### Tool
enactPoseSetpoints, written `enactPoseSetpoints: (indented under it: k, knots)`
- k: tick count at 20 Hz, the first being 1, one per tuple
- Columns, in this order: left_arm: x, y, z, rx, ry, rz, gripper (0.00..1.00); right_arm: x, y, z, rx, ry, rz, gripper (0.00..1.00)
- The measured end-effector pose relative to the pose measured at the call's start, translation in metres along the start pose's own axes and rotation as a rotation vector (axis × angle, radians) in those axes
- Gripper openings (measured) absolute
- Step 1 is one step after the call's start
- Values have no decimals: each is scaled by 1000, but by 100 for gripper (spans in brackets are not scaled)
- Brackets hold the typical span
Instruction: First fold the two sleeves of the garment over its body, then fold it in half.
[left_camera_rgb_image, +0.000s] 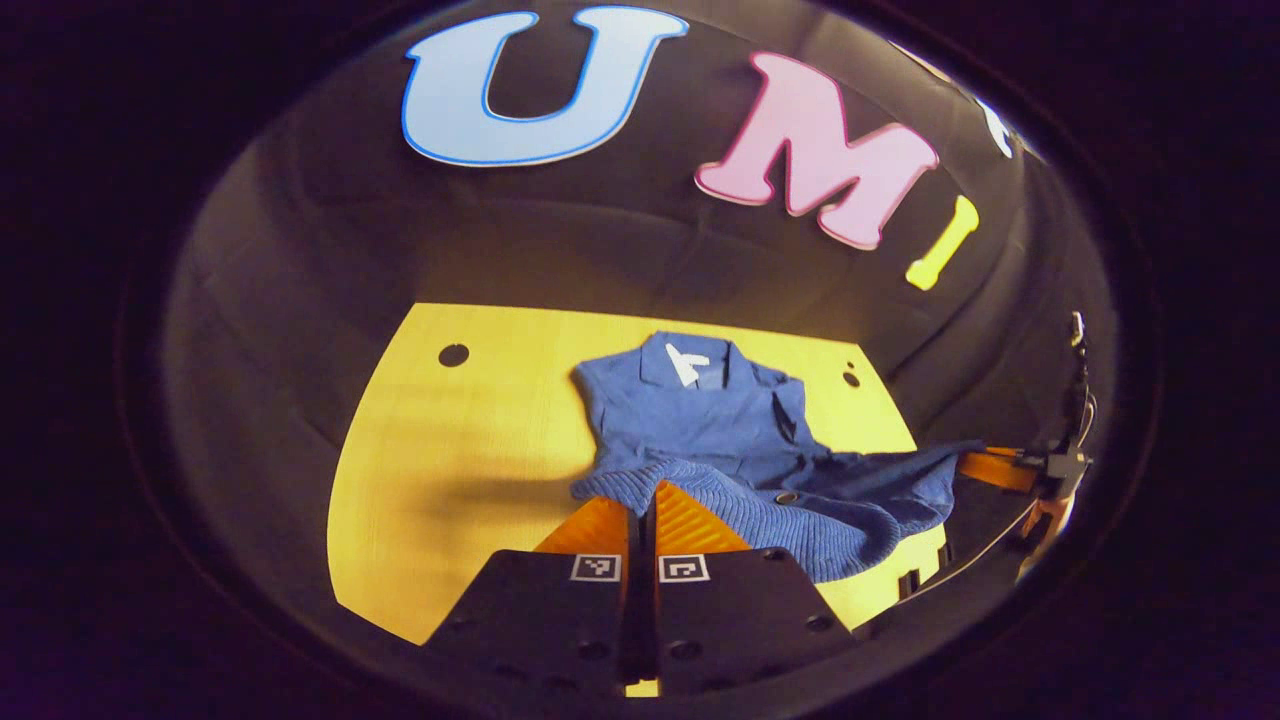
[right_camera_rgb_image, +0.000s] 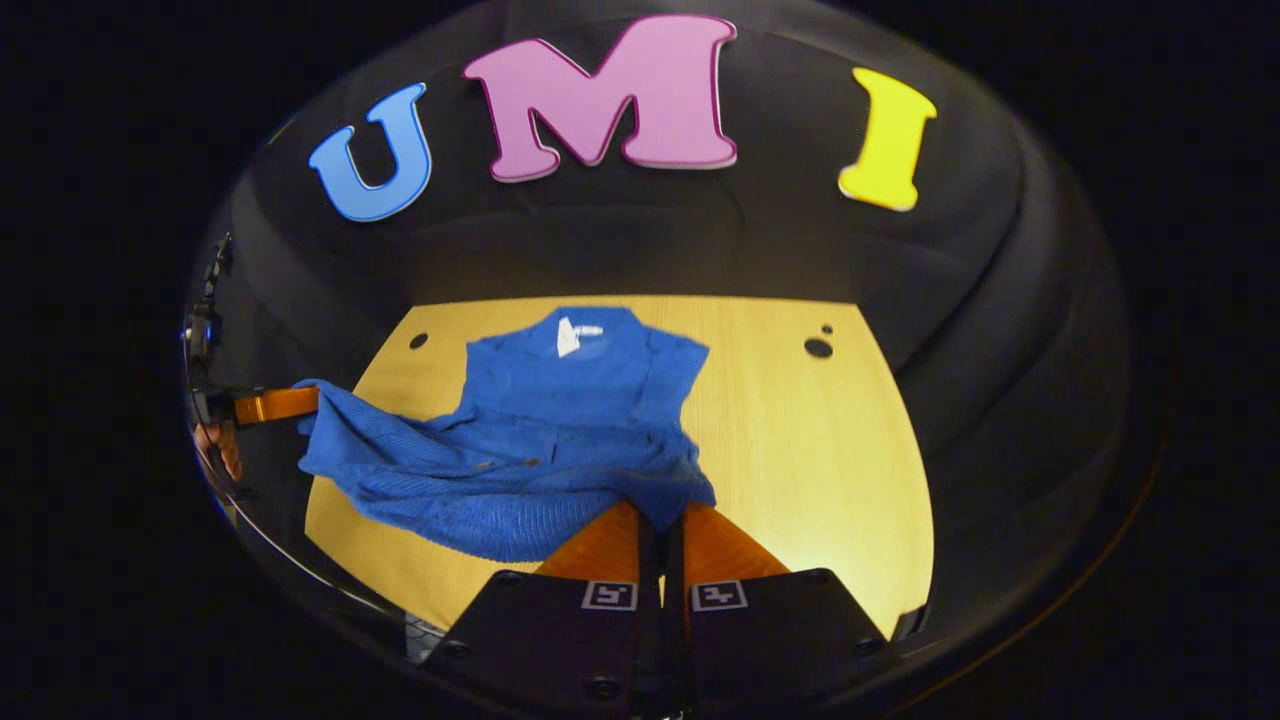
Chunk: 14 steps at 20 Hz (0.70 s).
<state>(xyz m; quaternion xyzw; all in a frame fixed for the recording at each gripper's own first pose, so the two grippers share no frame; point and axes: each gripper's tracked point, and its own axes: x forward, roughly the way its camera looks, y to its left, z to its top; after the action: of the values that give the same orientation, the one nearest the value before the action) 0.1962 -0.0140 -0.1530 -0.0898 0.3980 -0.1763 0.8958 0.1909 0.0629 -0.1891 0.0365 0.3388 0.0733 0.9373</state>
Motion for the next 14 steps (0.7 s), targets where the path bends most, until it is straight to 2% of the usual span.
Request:
enactPoseSetpoints:
  k: [2,3,6,10,14]
  knots:
    - [-12,1,14,-8,-24,44,0,33,-5,48,-54,-78,-18,4]
    - [-7,0,6,-18,-35,76,0,54,-10,67,-80,-104,-31,5]
    - [2,3,1,-9,-46,143,0,143,-19,106,-107,-121,-33,5]
    - [-8,4,6,-15,-32,230,0,257,-39,87,-113,-11,-37,5]
    - [-17,11,-5,9,109,318,0,334,-41,55,-118,78,-12,4]
